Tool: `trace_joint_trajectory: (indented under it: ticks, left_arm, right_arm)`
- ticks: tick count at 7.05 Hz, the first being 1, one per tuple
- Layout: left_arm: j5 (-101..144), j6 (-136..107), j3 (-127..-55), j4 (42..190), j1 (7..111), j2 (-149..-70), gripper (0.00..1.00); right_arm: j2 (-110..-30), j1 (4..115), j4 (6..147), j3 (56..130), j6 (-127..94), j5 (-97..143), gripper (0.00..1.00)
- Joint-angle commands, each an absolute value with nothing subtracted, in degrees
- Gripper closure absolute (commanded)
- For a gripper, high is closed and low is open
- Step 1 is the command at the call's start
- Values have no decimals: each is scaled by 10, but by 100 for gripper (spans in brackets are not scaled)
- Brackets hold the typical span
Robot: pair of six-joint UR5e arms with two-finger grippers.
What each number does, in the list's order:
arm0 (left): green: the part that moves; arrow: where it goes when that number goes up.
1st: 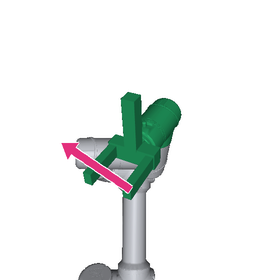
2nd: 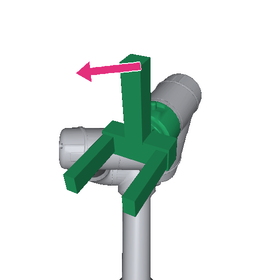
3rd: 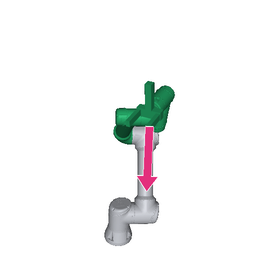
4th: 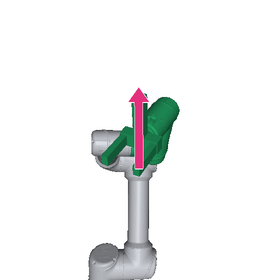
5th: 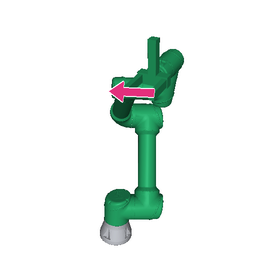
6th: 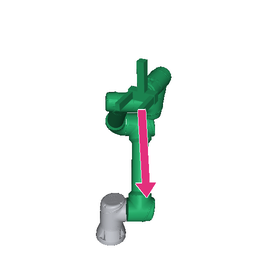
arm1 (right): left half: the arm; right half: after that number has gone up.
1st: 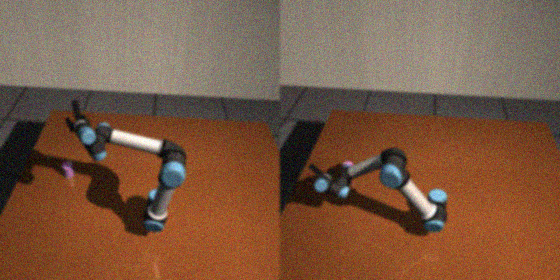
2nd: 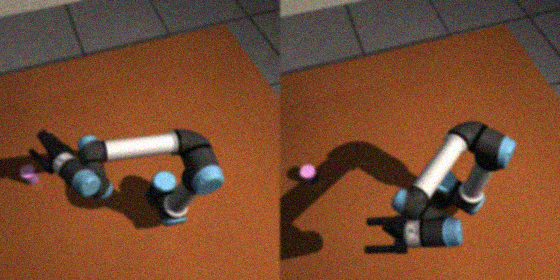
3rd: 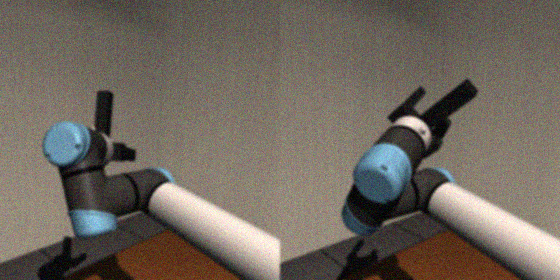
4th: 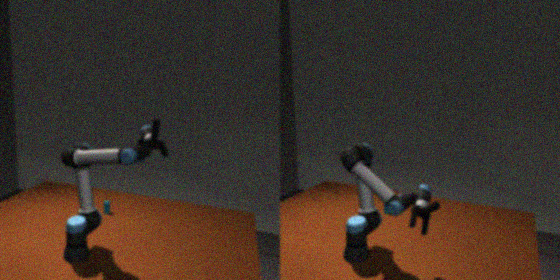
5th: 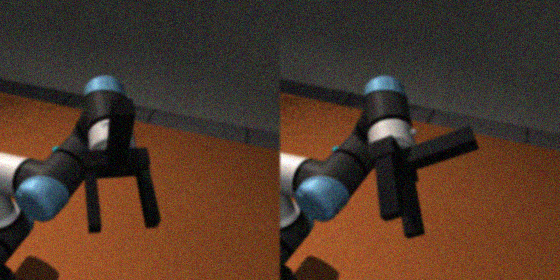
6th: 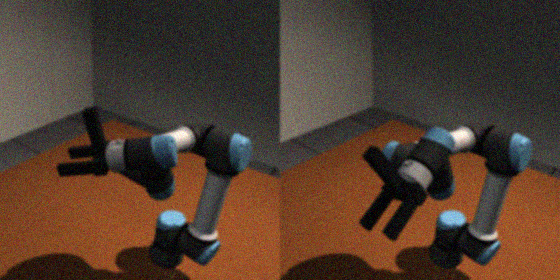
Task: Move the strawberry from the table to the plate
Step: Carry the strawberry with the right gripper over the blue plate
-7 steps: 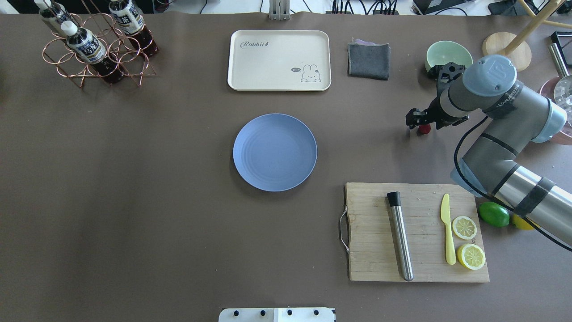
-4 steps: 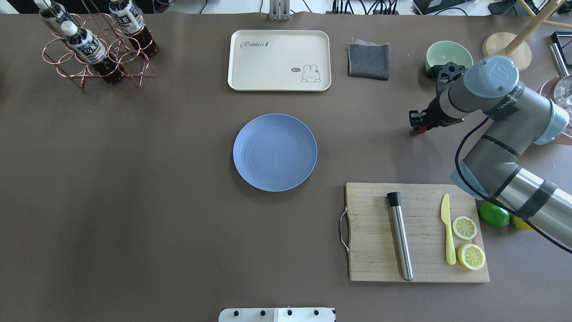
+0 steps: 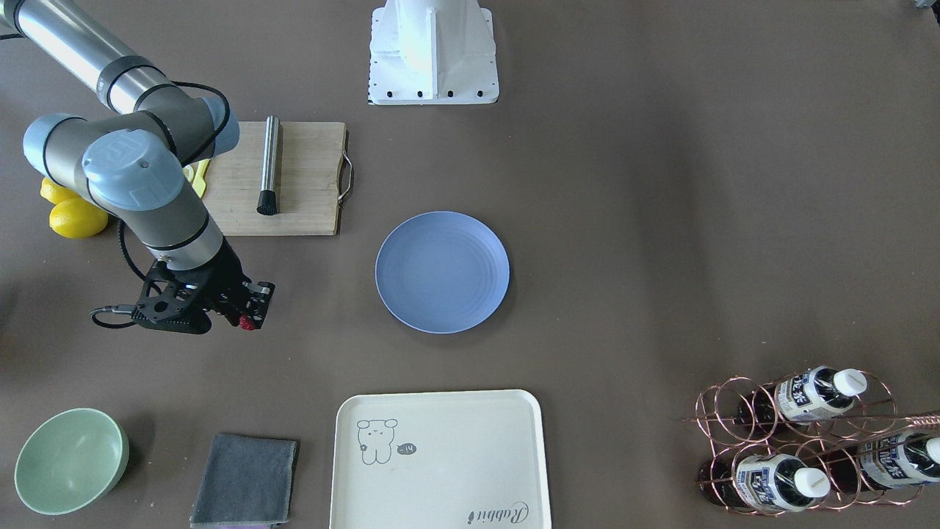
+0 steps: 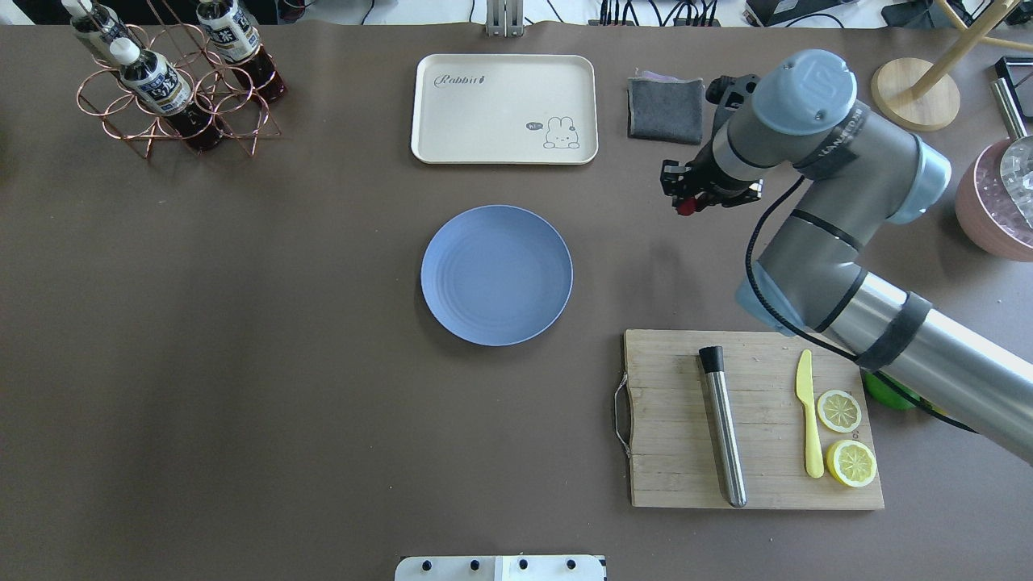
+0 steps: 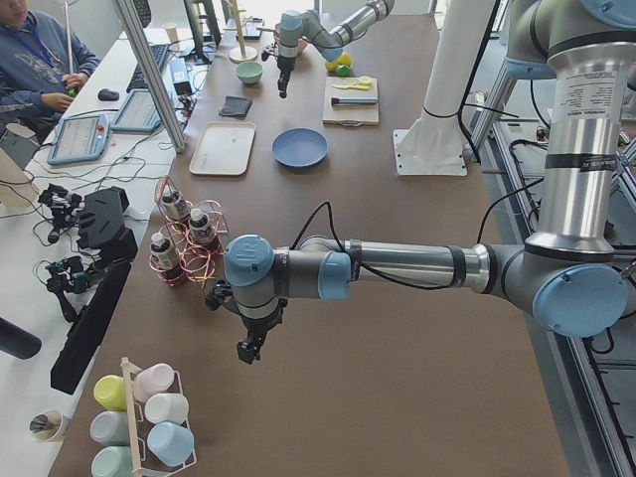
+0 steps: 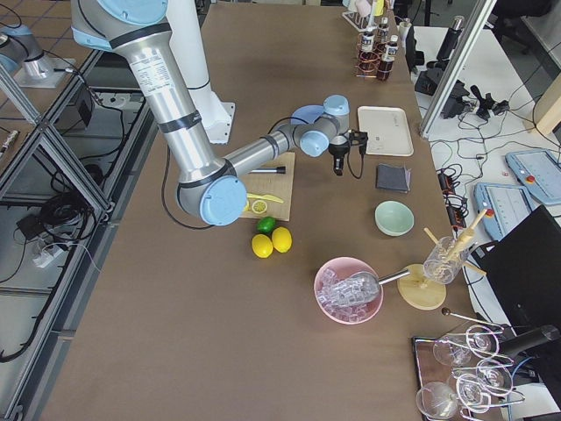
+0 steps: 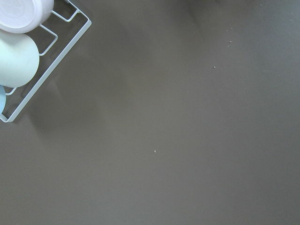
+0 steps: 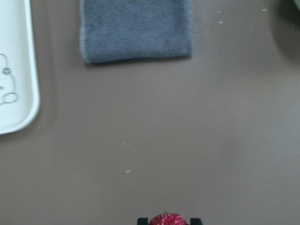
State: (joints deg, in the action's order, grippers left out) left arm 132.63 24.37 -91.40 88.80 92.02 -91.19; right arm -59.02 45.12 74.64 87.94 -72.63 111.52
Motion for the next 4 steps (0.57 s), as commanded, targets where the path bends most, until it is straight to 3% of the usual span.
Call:
trace_joint_trajectory:
  ticks: [1, 4]
  left_arm:
    - [1326, 243, -915, 888, 920, -911, 2]
    - [1327, 243, -915, 887, 921, -911, 2]
  right_arm:
    - [-513, 370, 769, 875, -884, 1028, 100]
    - [-454, 278, 812, 859, -969, 949, 100]
